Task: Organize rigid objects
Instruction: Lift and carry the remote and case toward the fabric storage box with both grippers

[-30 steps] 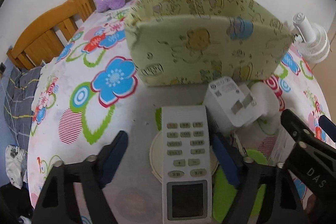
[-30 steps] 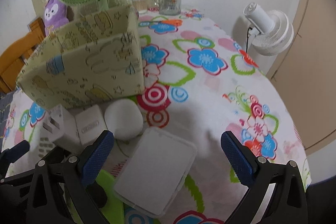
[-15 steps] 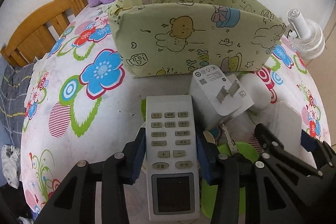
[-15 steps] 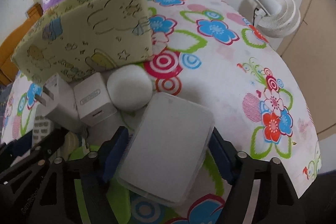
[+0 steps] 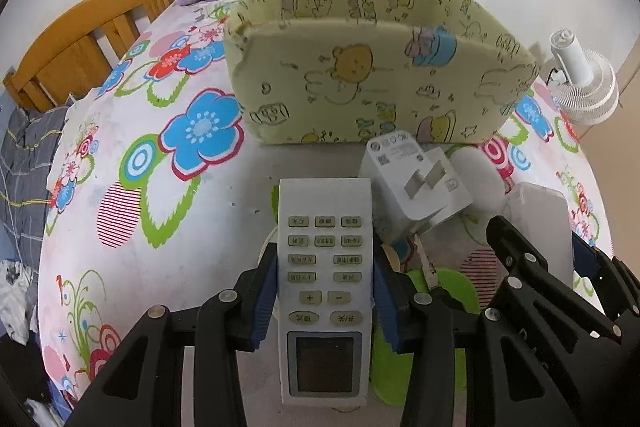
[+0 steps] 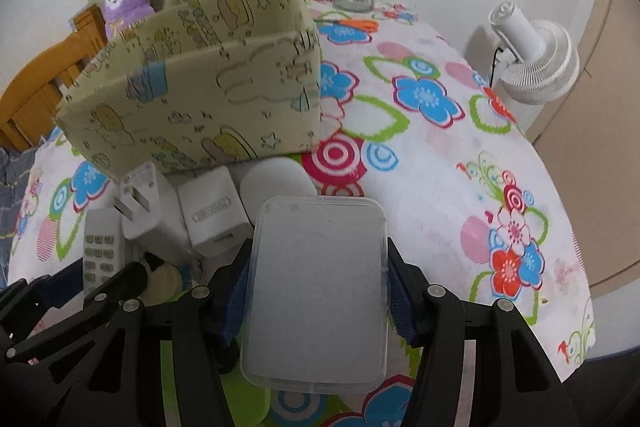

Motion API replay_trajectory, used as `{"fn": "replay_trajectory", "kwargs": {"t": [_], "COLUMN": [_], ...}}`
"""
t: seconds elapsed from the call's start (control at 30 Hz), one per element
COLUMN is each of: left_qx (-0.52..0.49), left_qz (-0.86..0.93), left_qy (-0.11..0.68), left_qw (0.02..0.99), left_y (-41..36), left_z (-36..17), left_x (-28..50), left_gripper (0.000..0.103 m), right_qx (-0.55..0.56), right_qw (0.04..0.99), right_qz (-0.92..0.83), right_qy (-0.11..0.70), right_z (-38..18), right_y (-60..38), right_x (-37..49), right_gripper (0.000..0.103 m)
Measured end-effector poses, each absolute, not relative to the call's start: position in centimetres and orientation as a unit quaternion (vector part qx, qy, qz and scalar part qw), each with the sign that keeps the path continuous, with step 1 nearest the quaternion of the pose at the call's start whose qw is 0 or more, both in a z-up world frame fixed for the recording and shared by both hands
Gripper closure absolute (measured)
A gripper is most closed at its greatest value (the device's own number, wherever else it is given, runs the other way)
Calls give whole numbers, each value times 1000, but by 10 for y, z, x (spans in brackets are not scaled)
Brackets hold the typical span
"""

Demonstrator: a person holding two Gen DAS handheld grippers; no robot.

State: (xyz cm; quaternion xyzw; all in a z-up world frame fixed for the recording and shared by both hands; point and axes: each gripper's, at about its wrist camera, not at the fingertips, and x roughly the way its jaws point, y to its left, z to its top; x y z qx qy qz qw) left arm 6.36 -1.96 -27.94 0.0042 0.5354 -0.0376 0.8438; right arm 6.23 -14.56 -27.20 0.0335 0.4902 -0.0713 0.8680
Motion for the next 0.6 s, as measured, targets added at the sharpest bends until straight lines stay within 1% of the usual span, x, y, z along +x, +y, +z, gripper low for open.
{"fn": "replay_trajectory", "kwargs": {"t": [0.6], "left_qx": [-10], "left_qz": [-26], "left_qy": [497], "left_qw": [867], "left_y": [-13], "left_z": [-215], "left_x": [66], "left_gripper": [58], "right_qx": [35], "right_qw": [887], "right_qz": [-54], "right_qy": [457], "right_z": [-207], "right_y": [-139], "right_x": [73], "right_gripper": [42]}}
